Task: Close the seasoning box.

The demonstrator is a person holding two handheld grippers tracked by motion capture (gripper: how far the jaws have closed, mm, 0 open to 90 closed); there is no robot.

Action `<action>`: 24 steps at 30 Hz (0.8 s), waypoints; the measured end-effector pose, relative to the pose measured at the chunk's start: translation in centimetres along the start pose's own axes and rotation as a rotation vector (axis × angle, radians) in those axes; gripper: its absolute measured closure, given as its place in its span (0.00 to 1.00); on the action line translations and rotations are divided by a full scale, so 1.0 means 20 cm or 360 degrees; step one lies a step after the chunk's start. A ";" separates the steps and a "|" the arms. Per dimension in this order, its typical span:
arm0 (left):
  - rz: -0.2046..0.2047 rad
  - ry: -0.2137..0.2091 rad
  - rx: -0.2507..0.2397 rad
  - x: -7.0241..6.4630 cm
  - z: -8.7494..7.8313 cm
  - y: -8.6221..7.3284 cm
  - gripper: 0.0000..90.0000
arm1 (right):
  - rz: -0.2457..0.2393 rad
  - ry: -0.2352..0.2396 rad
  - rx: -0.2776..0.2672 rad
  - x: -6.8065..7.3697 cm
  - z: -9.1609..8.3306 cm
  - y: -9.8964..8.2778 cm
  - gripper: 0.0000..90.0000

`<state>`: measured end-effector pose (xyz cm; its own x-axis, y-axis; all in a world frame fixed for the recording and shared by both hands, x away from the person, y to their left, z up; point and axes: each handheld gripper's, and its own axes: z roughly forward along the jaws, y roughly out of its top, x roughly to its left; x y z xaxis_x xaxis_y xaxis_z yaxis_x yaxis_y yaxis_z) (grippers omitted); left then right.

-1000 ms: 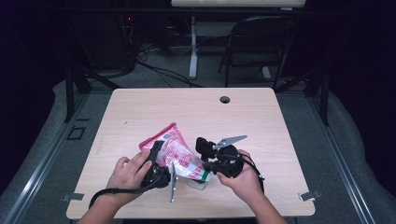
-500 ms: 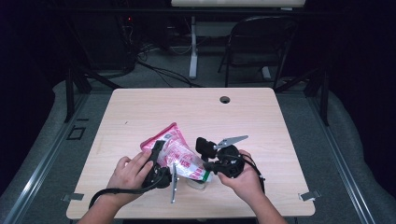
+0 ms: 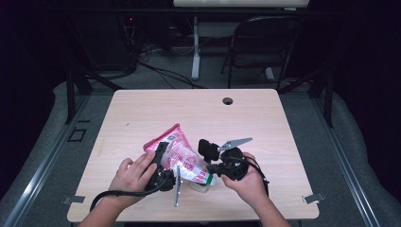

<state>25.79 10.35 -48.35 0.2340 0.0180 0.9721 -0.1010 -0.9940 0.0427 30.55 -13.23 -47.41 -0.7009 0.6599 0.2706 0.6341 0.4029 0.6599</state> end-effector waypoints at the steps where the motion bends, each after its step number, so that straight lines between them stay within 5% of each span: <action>1: 0.0003 0.0000 0.0000 0.00 0.00 0.00 0.69 | -0.0002 -0.0002 0.0001 0.00 0.00 0.00 1.00; 24: 0.0042 -0.0004 -0.0001 0.00 0.00 0.02 0.70 | 0.0014 0.0008 -0.0006 -0.01 0.00 -0.01 1.00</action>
<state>25.86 10.03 -48.29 0.2339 -0.0084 0.9722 -0.1079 -0.9940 0.0174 30.63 -13.37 -47.63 -0.6970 0.6601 0.2801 0.6390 0.3945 0.6603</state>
